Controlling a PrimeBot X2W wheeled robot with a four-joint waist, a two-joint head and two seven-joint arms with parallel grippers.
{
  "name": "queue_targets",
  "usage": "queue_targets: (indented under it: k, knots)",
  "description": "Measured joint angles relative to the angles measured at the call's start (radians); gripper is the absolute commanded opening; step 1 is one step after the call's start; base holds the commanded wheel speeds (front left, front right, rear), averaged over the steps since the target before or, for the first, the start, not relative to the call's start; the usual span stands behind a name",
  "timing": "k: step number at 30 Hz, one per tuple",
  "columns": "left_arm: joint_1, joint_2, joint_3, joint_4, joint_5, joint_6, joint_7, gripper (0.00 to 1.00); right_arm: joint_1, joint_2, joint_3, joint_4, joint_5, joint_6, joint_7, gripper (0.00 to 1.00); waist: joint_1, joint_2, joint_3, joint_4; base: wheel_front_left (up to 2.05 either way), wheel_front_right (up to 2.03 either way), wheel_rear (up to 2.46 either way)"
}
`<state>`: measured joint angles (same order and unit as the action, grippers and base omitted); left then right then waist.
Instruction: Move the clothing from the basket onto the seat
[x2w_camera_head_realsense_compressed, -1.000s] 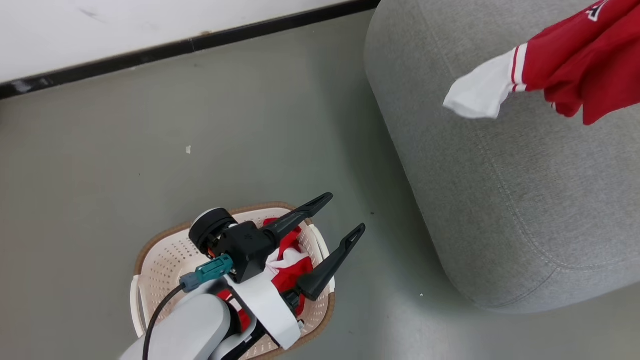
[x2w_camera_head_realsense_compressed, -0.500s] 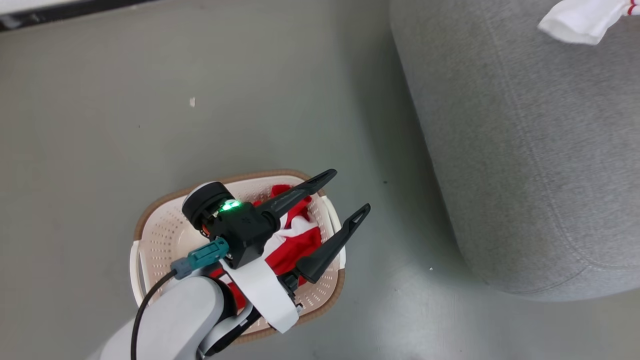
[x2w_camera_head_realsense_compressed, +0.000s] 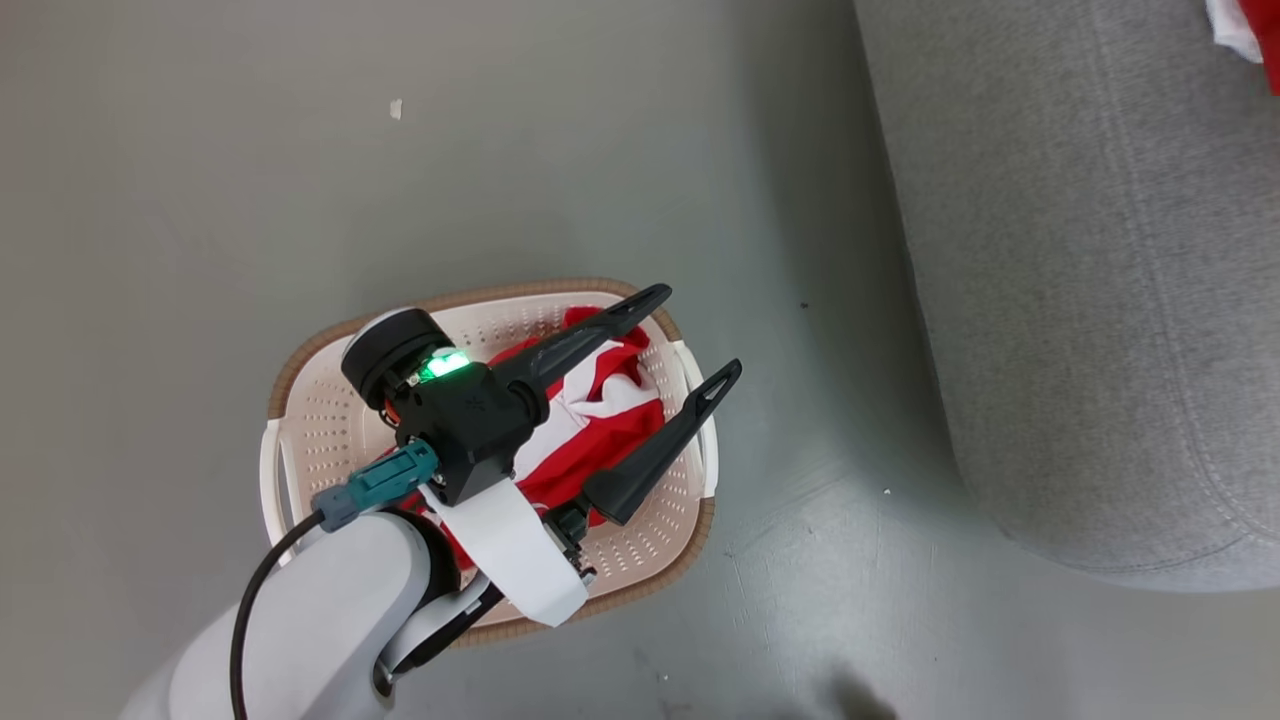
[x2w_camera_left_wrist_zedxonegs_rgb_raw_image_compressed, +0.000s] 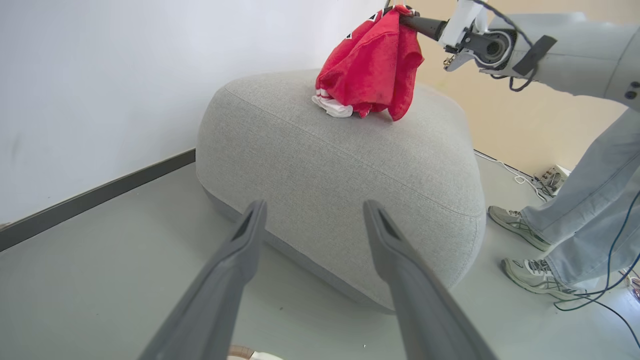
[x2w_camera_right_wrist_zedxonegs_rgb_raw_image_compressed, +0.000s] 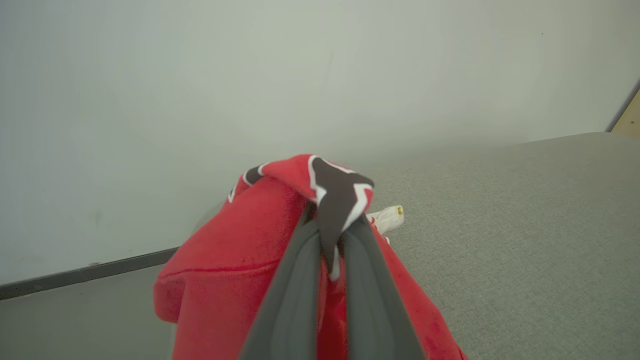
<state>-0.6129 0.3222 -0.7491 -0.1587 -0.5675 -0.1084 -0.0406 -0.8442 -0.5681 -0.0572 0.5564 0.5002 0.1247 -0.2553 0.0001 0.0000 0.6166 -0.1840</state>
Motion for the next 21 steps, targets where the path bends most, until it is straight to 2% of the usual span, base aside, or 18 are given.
queue_targets:
  k: [7, 13, 21]
  knots:
    - [-0.030, 0.002, 0.001, -0.007, 0.006, -0.001, 0.000, 1.00, 0.003, -0.012, 0.020, 0.100, -0.001, 0.000, 0.000, 0.00, 0.0000, 0.0000, 0.042, 0.012, 0.00, 0.00, 0.00]
    - [-0.037, 0.018, 0.004, 0.011, 0.007, -0.004, -0.015, 1.00, 0.028, 0.055, 0.057, 0.117, -0.043, 0.000, 0.006, 0.00, 0.0001, 0.0000, 0.040, 0.008, 0.00, 0.00, 0.00]
    - [-0.037, 0.019, -0.001, 0.032, 0.005, -0.006, -0.033, 1.00, 0.040, 0.049, 0.077, 0.201, -0.022, 0.000, 0.037, 0.00, 0.0000, 0.0000, 0.018, 0.003, 0.00, 0.00, 0.00]
